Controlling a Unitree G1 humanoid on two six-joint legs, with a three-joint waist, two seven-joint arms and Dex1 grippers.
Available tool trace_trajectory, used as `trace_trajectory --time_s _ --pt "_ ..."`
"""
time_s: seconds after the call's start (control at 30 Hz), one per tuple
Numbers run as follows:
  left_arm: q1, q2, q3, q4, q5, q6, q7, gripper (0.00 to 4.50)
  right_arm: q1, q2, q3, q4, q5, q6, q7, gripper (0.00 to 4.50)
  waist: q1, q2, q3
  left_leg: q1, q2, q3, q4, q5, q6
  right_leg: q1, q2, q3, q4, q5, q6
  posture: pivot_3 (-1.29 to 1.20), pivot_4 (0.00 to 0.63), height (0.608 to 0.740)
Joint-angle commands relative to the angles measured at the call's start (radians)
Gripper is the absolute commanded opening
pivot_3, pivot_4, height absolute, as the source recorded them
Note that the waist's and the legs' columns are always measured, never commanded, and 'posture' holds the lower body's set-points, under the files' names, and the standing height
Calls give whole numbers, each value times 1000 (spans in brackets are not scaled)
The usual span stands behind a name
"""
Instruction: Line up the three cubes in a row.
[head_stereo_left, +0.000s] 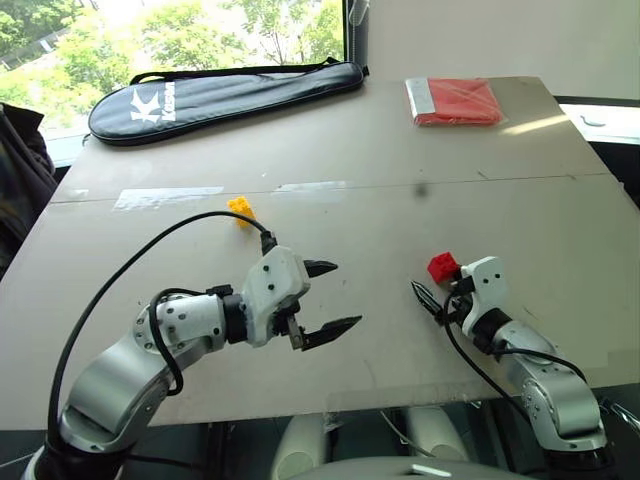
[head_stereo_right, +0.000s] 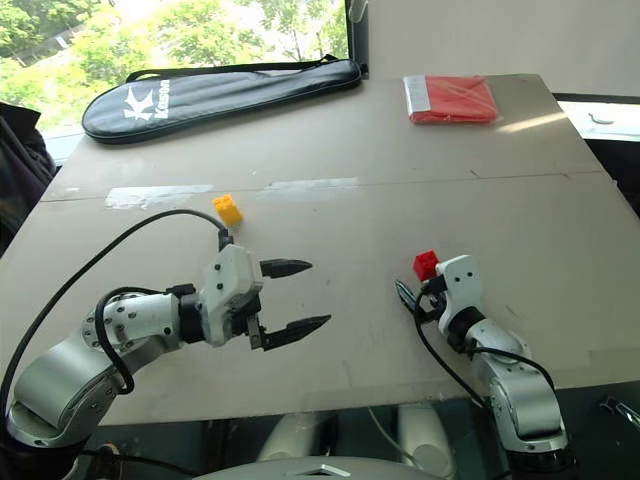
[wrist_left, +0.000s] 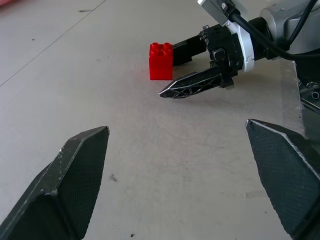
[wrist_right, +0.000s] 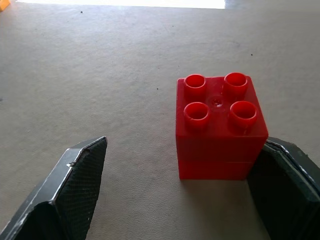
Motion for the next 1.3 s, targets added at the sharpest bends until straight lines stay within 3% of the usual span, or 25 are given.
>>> trace_trajectory --time_s 0.03,0.33,1.1,1.3 --pt "13 9 35 -48 -5 -18 1 4500 21 2 -3 -58 32 38 -3 4352 0 0 0 0 0 0 0 0 0 0 0 0 0 0 0 0 150 740" --pt "21 22 48 -42 -11 -22 -20 4500 87 -13 -26 -124 50 71 -14 4352 2 0 0 0 0 0 0 0 0 0 0 0 0 0 0 0 150 740" --pt "27 27 52 -28 3 -35 -37 4500 83 -36 -29 -146 105 75 9 4352 2 0 0 0 0 0 0 0 0 0 0 0 0 0 0 0 150 740" --pt "130 -23 115 -42 -5 -49 19 4500 119 -186 -100 -54 132 -148 251 4352 2 0 0 0 0 1 0 -1 1 0 0 0 0 0 0 0 150 740"
